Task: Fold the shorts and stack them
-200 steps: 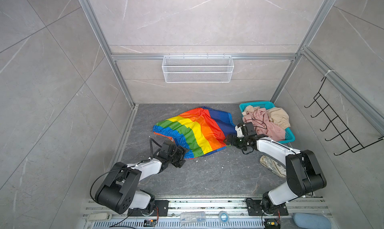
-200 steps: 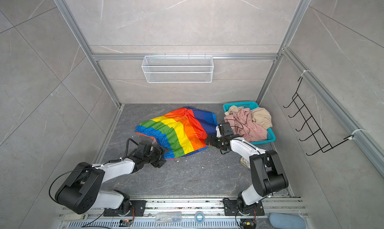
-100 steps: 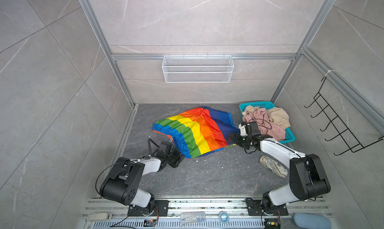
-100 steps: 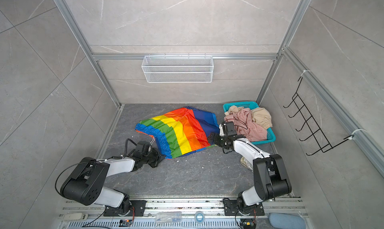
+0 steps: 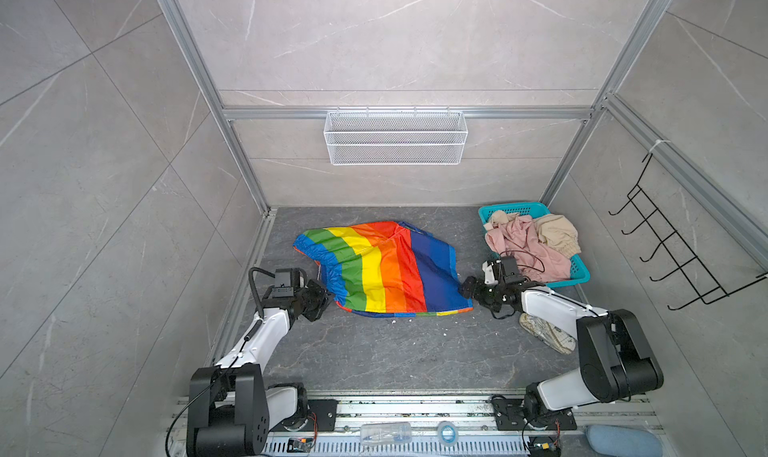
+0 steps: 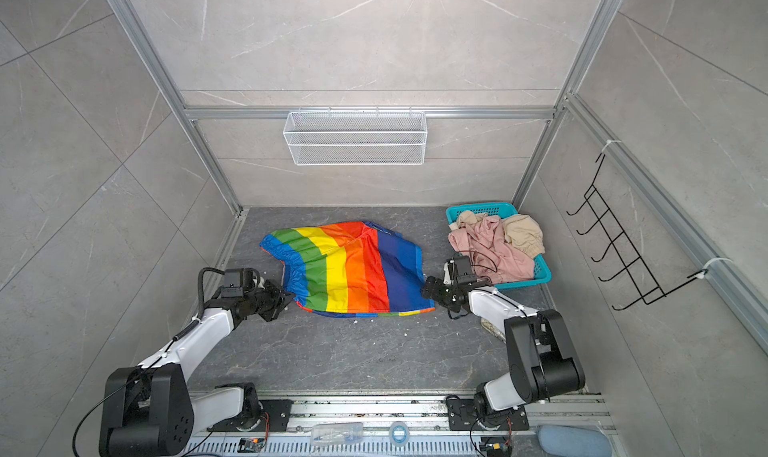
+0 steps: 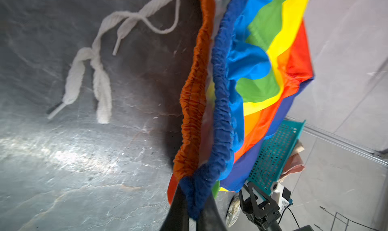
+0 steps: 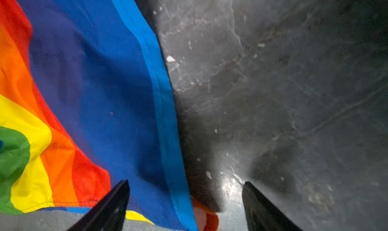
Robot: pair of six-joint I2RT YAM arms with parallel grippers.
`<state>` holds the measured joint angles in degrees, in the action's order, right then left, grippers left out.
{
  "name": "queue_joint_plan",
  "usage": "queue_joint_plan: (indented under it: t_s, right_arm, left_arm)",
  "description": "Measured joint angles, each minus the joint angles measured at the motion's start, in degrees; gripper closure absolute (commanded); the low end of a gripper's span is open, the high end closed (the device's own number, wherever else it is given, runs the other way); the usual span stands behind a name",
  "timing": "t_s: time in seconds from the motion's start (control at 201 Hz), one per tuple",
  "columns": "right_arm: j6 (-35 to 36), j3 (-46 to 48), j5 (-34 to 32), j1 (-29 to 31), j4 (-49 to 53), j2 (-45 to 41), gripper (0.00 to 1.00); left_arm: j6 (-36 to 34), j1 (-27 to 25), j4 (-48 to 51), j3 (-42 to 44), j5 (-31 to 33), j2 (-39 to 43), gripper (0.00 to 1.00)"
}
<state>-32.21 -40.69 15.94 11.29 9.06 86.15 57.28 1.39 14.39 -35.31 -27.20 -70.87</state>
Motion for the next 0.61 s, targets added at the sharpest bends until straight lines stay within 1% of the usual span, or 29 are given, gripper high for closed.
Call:
queue_joint_plan:
  t_s: [0.055, 0.134, 0.154, 0.199, 0.219, 0.299, 0.339, 0.403, 0.488, 0.558, 0.608]
  right_arm:
    - [-0.81, 1.51, 0.81, 0.17, -1.38, 0.07, 0.31]
    - [-1.68, 3.04, 1.90, 0.87, -3.91, 0.04, 0.45]
    - [-2.08, 3.23, 2.03, 1.09, -4.33, 0.11, 0.50]
    - [-2.05, 3.48, 2.49, 1.57, -4.87, 0.33, 0.66]
    - [-2.89, 3.56, 2.58, 1.79, -5.01, 0.46, 0.71]
    - [-2.40, 3.37, 3.15, 2.21, -4.94, 0.79, 0.89]
    - [-2.36, 2.73, 3.13, 2.21, -4.11, 0.87, 0.96]
    - [-2.10, -0.09, 2.89, 2.12, -1.86, 1.42, 1.00]
    - [-1.92, -6.78, 2.45, 1.60, 1.75, 2.45, 1.00]
    - [-1.20, -15.69, 1.57, 0.74, 5.62, 4.07, 1.00]
    - [-0.52, -24.39, 1.20, -0.20, 9.20, 6.14, 1.00]
  left_arm:
    - [-0.59, 0.66, 0.63, 0.00, -0.61, -1.53, 1.00]
    - [-1.11, 1.60, 0.70, 0.00, -1.75, -3.23, 1.00]
    - [-1.18, 1.84, 0.63, 0.00, -1.95, -3.56, 1.00]
    - [-1.22, 2.27, 0.50, 0.00, -2.43, -4.20, 1.00]
    - [-1.22, 2.51, 0.46, -0.02, -2.75, -4.46, 1.00]
    - [-1.20, 3.02, 0.07, -0.35, -3.69, -5.68, 1.00]
    - [-1.18, 3.17, -0.02, -0.98, -4.48, -6.47, 1.00]
    - [-1.20, 3.17, -0.02, -3.08, -5.03, -8.11, 1.00]
    - [-1.33, 3.15, 0.22, -8.11, -5.79, -11.04, 1.00]
    - [-1.60, 3.13, 0.79, -14.53, -6.67, -14.69, 1.00]
    - [-2.03, 3.13, 1.51, -20.92, -7.72, -18.36, 1.00]
